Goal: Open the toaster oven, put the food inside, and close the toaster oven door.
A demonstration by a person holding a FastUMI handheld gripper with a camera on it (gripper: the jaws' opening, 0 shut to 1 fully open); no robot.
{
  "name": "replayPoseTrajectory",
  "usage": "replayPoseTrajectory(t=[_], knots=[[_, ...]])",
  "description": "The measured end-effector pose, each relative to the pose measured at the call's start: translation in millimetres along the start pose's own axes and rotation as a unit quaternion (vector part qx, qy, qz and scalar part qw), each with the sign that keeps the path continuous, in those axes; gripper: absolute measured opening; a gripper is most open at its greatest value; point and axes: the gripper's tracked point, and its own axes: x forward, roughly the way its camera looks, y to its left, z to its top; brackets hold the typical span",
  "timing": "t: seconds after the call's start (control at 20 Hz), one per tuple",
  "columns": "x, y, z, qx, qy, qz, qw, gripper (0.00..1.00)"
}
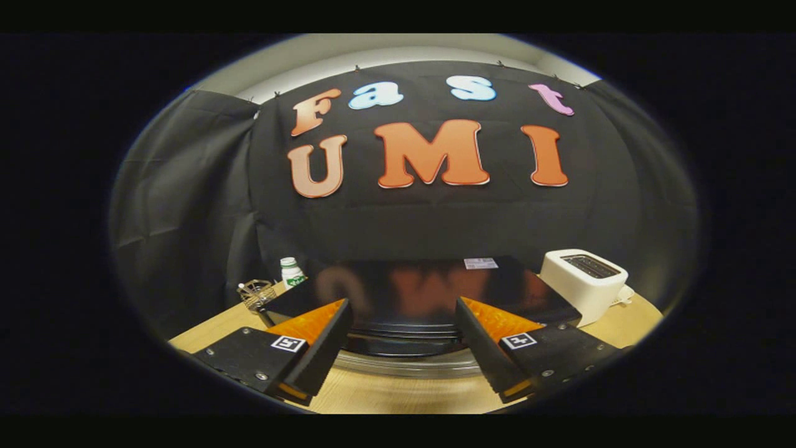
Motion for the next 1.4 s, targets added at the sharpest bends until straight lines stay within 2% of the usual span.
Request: replayPoseTrajectory(t=[0.25, 0.3, 0.45, 0.55, 0.7, 0.85, 1.1, 1.25, 1.4], knots=[[-8.1, 3.3, -4.6, -0.038, -0.011, 0.0, 0.999, 0.96], [-9.3, 5.5, -1.3, -0.048, -0.018, 0.002, 0.999, 0.9], [-21.6, 9.6, -7.5, -0.035, -0.029, 0.015, 0.999, 0.81], [-34.5, 13.5, -12.8, -0.009, -0.032, 0.031, 0.999, 0.81], [-43.0, 17.1, -16.6, -0.026, -0.039, 0.044, 0.998, 0.69], [-58.5, 21.0, -23.9, -0.019, -0.031, 0.051, 0.998, 0.69], [-94.5, 27.2, -51.4, -0.015, 0.0, 0.074, 0.997, 0.68], [-108.5, 34.0, -98.1, 0.015, 0.074, 0.094, 0.993, 0.68], [-111.8, 25.6, -135.0, 0.035, 0.129, 0.082, 0.988, 0.68]])
